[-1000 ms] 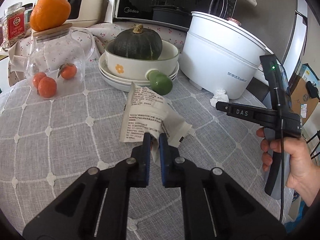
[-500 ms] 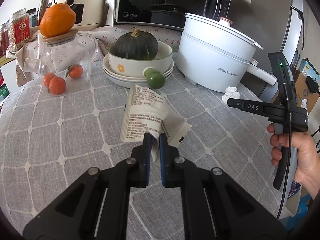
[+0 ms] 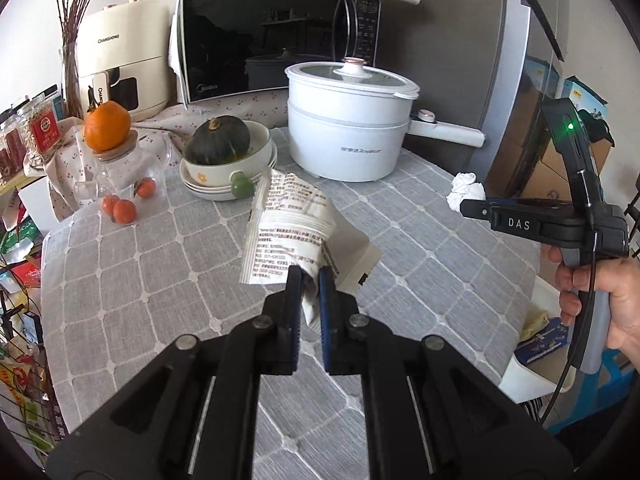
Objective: Collect trash
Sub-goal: 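Carry the paper wrapper and the tissue with both tools over the bin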
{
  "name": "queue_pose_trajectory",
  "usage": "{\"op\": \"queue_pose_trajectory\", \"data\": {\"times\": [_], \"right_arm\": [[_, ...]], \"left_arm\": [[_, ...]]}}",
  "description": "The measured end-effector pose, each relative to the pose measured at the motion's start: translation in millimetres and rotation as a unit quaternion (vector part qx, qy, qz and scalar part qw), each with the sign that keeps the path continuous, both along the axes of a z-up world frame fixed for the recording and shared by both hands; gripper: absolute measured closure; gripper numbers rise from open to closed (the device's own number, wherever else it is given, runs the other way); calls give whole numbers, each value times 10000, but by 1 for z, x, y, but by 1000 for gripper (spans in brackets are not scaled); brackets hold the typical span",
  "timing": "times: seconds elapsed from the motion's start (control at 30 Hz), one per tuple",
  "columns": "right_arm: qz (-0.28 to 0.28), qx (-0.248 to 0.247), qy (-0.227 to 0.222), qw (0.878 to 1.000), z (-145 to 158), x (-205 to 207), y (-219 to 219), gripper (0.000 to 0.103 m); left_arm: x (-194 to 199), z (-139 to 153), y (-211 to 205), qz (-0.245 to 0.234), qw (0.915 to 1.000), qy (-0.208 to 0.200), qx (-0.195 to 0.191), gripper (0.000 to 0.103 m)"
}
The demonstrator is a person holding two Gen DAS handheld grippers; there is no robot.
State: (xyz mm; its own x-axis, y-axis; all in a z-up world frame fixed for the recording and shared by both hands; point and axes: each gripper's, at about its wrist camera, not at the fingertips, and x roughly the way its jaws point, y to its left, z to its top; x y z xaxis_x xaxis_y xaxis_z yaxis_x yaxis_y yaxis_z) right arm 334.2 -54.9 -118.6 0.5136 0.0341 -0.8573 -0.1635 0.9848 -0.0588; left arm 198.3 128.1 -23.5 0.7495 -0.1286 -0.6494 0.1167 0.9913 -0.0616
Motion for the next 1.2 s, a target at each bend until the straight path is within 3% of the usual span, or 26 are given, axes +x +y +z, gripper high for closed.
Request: {"op": "queue_pose_trajectory", "data": {"times": [0.27,0.53,0.7,0.97,1.2], "right_arm": [[104,25,-164,9998,49,-65,-34,78],[97,40,-254,9996,81,-121,-76,78],[-41,88,-244,9997,87,-148,-108,78],[-514,174,145,9984,84,-167,-165,78],[-810,24,314,9962,81,-177,-213,78]], "left_arm": [[-49,23,-34,-258,9996,-65,-66,94],[-84,26,-75,-602,9976,41,-347,94],[-95,20,-107,-869,9950,124,-479,94],[-91,0,-159,-1339,9879,421,-654,94],[-84,-23,-217,-1886,9779,703,-558,94]]}}
